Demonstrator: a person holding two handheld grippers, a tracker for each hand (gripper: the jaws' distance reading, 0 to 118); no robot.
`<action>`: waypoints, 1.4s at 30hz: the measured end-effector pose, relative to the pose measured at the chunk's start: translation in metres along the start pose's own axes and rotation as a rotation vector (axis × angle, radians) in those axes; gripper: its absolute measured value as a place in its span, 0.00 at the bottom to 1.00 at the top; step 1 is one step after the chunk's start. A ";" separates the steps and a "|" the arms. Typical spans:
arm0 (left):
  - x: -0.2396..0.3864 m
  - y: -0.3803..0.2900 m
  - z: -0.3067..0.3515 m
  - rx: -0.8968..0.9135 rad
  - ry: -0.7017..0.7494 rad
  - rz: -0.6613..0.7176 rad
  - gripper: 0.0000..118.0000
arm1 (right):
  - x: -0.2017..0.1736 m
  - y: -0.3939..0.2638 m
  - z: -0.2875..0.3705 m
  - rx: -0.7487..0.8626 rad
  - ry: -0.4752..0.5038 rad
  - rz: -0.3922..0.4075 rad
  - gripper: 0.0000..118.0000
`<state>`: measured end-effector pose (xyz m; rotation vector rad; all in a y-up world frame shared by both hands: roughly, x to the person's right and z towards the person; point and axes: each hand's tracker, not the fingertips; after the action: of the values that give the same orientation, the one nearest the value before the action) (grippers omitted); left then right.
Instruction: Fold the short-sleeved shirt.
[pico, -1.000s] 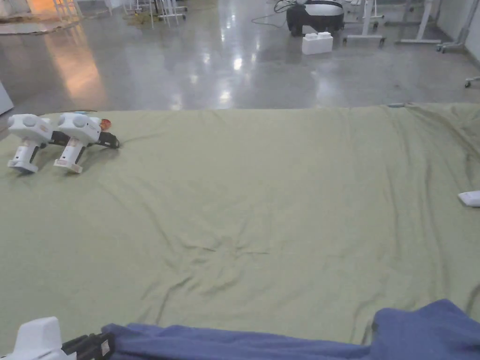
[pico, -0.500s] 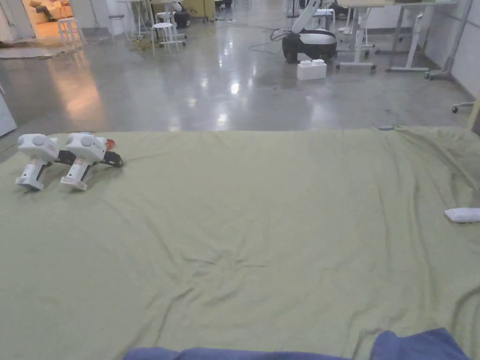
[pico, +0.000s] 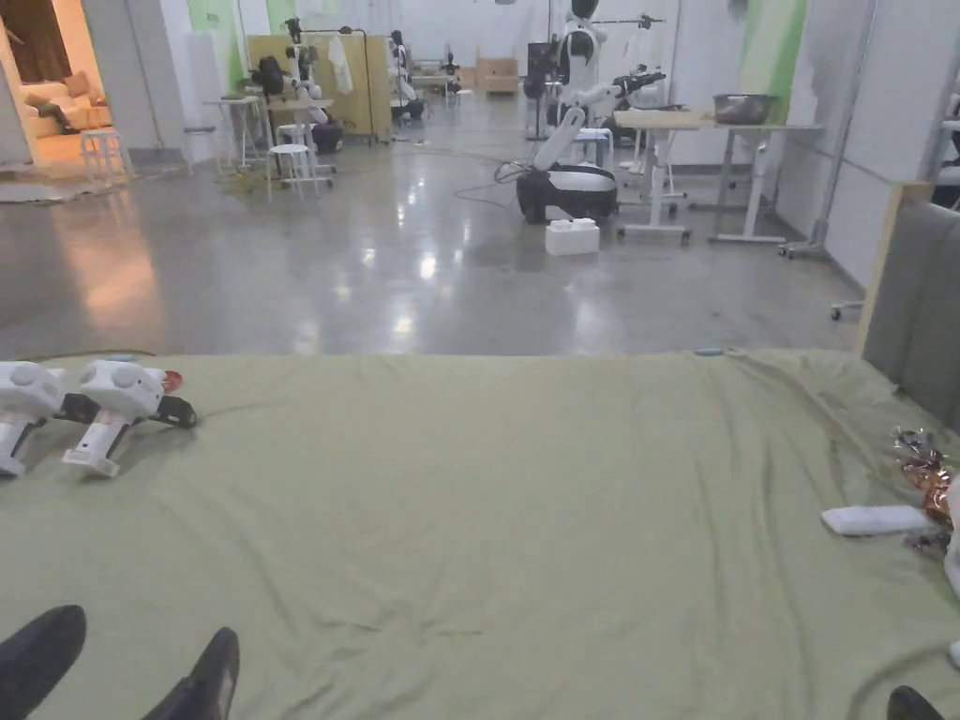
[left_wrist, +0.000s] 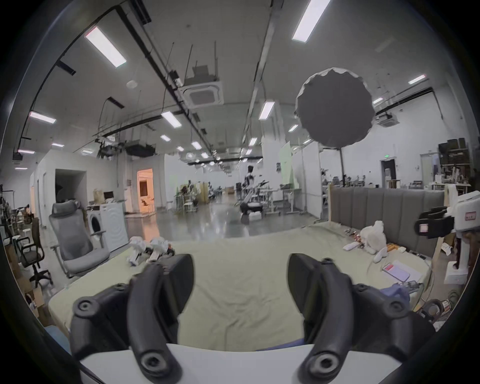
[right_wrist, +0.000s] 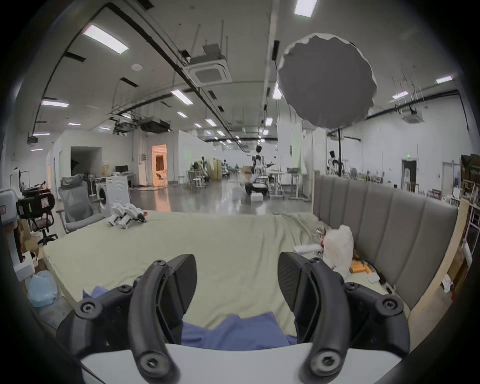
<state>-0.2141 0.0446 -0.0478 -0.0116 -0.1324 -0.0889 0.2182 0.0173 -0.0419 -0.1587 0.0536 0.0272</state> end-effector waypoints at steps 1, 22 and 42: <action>0.005 0.001 0.002 0.015 -0.015 0.005 0.51 | -0.006 0.003 0.000 -0.002 -0.001 -0.001 0.48; -0.002 -0.001 -0.005 -0.049 -0.125 0.133 0.00 | -0.017 -0.007 -0.013 0.012 0.030 -0.046 0.00; -0.164 -0.258 -0.086 -0.691 -0.110 1.007 0.81 | -0.003 -0.062 -0.022 -0.203 0.040 -0.153 0.00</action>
<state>-0.3879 -0.1998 -0.1536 -0.7670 -0.1873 0.8768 0.2160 -0.0473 -0.0535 -0.3655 0.0788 -0.1232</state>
